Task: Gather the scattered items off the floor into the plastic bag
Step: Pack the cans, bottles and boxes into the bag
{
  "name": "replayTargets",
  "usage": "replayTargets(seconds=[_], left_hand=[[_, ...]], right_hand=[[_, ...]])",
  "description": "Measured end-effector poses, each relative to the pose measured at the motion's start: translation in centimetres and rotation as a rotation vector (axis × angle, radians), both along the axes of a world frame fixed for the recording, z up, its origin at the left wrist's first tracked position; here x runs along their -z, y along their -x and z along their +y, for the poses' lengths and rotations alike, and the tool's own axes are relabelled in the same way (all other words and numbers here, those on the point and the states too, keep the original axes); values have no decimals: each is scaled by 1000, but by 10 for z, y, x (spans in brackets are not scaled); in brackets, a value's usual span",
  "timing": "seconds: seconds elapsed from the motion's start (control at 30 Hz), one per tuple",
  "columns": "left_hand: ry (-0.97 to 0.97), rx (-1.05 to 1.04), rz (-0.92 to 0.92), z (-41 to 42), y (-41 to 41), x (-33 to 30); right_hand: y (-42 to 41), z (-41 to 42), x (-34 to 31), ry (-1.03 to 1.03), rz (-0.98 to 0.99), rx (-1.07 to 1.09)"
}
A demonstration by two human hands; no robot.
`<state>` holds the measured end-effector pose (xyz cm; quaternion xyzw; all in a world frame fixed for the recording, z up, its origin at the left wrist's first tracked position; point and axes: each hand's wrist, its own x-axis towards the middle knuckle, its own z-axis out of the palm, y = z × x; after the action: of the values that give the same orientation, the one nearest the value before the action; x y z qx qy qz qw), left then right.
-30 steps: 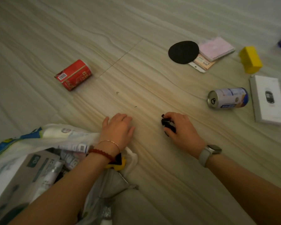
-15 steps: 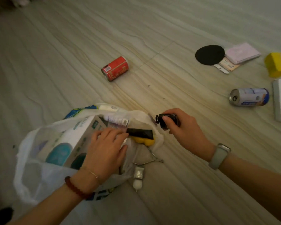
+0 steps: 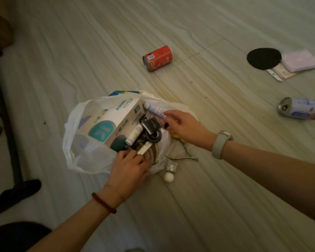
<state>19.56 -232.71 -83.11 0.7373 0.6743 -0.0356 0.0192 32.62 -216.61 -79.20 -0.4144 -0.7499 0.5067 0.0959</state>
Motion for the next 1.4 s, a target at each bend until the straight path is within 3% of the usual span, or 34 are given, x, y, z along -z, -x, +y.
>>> replayTargets(seconds=[0.1, 0.2, 0.37, 0.47, 0.6, 0.8, 0.93, 1.03, 1.13, 1.23, 1.4], left_hand=[[-57, -37, -95, -2, -1, 0], [-78, -77, -142, -3, -4, -1], [-73, -102, -166, -4, -5, 0], [-83, -115, -204, -7, -4, 0], [-124, -124, -260, -16, 0, 0], [-261, -69, -400, -24, 2, -7], [-432, -62, -461, -20, 3, -18], [-491, -87, -456, -21, 7, -19], [-509, -133, -447, -22, 10, -18], [-510, -162, -427, -19, 11, -17], [-455, -197, -369, -5, 3, -15]], right_hand=[[-38, -13, 24, -126, -191, 30], [-60, -45, 42, -147, -384, -152], [-43, -82, 65, -465, -446, -539], [-38, -85, 71, -504, -505, -610], [-50, -86, 72, -363, -404, -488], [-35, -62, 26, -79, 36, 67], [13, -48, 1, 93, 108, -55], [17, -38, -7, -119, 59, -134], [-11, -17, 8, -322, 34, 149], [-47, 12, 39, -395, -150, 329], [-63, 50, 72, -220, -450, -20]])
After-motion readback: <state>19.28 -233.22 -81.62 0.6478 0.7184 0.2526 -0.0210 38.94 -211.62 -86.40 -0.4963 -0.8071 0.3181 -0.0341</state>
